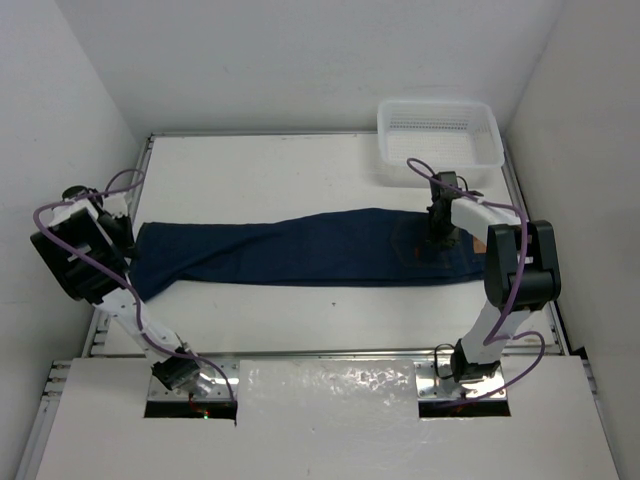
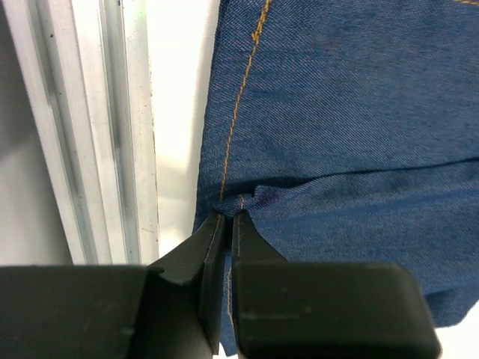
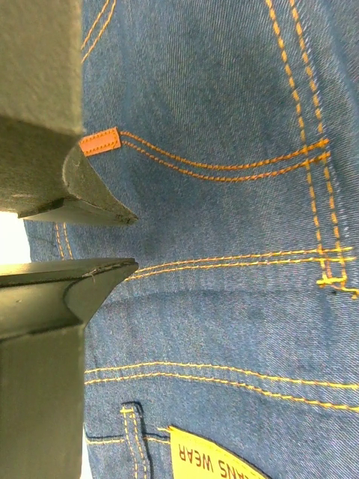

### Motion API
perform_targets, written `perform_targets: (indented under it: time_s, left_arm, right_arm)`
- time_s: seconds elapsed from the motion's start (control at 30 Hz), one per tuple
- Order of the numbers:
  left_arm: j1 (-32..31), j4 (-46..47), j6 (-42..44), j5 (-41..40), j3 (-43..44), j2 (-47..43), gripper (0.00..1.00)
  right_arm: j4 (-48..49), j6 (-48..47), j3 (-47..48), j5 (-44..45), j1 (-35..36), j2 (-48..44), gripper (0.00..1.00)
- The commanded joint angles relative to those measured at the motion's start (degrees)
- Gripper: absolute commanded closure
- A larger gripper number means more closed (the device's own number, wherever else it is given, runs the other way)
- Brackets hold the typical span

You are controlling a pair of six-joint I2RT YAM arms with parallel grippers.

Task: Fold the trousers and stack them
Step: Fold the trousers

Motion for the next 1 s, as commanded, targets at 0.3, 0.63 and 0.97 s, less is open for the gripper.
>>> perform_targets:
  time_s: [0.3, 0.63, 0.97]
  left_arm:
    - [-1.6, 1.6, -0.8, 7.1, 9.3, -6.4, 1.0]
    - [-4.6, 3.0, -1.6, 2.2, 13.5, 1.5, 1.0]
    - [-4.5, 0.5, -4.5, -6.1, 17.3, 4.7, 0.48]
  right_arm:
    - [1.1, -0.6, -3.0, 1.2, -0.2, -0.4, 0.79]
    - [1.6, -0.9, -2.7, 1.2, -0.4, 0.2, 0.79]
    - [-0.2, 5.5, 0.5, -2.4, -6.0, -6.4, 0.53]
